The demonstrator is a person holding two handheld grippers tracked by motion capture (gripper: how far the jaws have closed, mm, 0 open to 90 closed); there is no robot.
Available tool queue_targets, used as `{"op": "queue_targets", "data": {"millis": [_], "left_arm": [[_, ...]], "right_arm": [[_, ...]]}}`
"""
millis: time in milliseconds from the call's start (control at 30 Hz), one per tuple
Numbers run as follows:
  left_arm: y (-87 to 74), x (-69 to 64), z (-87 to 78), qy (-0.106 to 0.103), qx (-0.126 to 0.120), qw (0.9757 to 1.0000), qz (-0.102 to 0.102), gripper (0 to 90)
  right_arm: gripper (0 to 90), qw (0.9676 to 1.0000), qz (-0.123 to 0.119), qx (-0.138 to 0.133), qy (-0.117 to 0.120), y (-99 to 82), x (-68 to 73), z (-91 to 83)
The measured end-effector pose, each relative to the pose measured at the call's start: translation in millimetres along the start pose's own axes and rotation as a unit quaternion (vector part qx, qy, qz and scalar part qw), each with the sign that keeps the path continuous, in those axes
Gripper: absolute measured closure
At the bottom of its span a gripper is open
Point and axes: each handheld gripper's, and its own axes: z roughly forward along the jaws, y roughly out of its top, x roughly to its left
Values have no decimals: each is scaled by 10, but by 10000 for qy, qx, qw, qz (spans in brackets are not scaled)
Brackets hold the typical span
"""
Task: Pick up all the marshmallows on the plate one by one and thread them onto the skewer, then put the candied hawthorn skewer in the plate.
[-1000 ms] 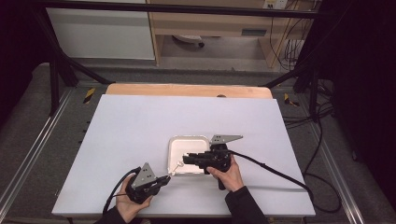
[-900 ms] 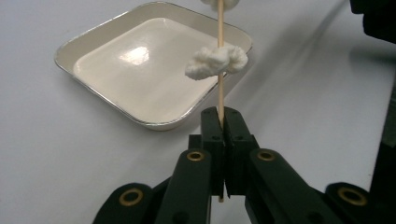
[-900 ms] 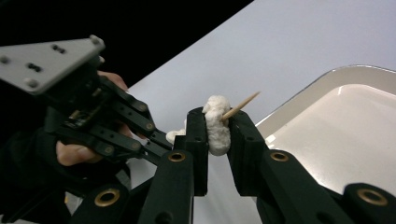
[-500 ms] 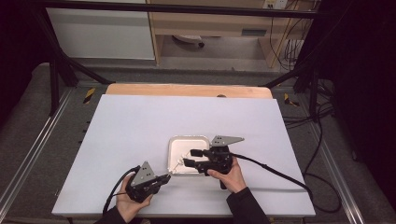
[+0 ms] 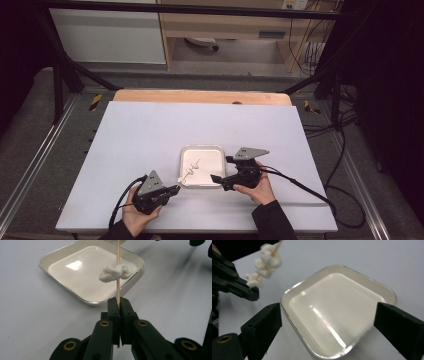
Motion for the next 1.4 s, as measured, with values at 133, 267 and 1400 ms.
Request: {"op": "queue_targets", "data": {"millis": [133, 267, 1400], "left_arm": [[35, 26, -15, -29, 60, 10000, -29, 885], [105, 76, -19, -69, 41, 10000, -45, 884], [614, 244, 584, 319, 935, 9947, -291, 882]], "right_arm": [[38, 9995, 69, 226, -206, -116, -114, -80], [19, 9983, 121, 407, -404, -226, -214, -179], [9, 9950, 220, 493, -839, -689, -510, -694]]}}
